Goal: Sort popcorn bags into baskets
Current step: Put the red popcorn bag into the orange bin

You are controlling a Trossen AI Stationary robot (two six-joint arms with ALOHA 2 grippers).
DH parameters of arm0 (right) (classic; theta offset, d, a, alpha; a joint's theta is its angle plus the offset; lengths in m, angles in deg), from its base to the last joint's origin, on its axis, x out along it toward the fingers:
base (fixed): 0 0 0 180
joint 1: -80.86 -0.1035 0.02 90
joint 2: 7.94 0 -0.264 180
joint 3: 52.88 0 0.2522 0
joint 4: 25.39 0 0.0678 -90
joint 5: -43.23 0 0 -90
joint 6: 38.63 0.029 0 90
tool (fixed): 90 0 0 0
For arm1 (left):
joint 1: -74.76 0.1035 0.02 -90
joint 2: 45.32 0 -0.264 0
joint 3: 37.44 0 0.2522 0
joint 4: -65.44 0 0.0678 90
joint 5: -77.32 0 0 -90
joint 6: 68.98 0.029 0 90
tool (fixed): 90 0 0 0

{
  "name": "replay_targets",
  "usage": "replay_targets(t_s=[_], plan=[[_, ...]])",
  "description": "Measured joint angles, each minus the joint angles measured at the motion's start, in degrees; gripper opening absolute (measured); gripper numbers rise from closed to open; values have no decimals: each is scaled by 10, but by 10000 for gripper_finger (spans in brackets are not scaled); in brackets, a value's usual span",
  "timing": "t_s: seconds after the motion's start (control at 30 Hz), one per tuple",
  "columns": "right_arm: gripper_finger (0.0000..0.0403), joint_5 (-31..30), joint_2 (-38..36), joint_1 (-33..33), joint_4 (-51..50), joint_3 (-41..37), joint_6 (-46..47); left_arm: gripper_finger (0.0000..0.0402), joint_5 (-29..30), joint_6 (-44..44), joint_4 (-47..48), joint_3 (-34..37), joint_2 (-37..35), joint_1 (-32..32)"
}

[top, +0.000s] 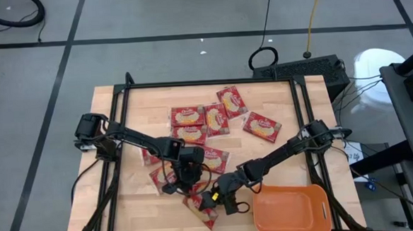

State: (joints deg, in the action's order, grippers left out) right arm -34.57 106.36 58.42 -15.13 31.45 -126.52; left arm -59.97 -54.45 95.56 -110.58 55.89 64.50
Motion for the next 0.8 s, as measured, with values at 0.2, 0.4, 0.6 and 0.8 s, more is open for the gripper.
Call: replay_targets(t_s=[0.2, 0.4, 0.6, 0.8], plan=[[74, -5, 0, 0, -18, 0, 2, 37, 67, -19, 0, 0, 0, 0], [32, -27, 1, 0, -22, -1, 25, 60, 141, -130, 0, 0, 0, -1], [28, -66, 0, -4, -33, -1, 36, 145, 239, -184, 2, 0, -32, -14], [27, -143, 0, -19, -33, 0, 50, 230, 321, -214, 7, 0, -121, -15]])
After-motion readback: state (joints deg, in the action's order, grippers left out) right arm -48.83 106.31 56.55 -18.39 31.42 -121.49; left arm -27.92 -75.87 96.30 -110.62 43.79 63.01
